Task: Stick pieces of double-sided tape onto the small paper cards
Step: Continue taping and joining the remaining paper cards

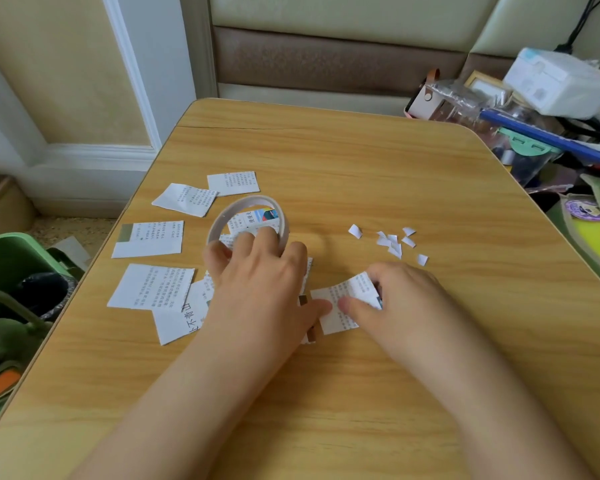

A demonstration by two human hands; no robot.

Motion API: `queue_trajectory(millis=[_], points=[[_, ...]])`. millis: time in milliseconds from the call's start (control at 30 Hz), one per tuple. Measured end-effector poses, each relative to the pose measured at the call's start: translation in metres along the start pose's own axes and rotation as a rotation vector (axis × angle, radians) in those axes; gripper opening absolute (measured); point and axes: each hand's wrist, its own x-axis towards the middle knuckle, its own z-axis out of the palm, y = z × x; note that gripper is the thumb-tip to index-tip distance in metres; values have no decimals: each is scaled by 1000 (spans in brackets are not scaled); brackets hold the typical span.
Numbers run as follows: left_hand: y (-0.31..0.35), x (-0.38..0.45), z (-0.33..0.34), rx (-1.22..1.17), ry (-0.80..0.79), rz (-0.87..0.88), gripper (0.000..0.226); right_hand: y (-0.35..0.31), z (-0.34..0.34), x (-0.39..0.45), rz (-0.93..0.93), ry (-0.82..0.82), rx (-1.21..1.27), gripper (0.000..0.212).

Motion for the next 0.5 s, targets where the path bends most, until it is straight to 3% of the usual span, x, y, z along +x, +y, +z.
queue_trajectory(millis=[100,200,400,500], points=[[1,-3,2,7,2,8,46,2,3,0,-82,98,-1,27],[1,-1,3,-20,19,7,51,-4,7,-2,-201,43,-19,11],[0,2,5,4,-83,-36,49,11,-6,3,-36,-42,23,26],[1,1,4,-5,-109,-48,49,7,-7,4,-63,-14,-5,29]])
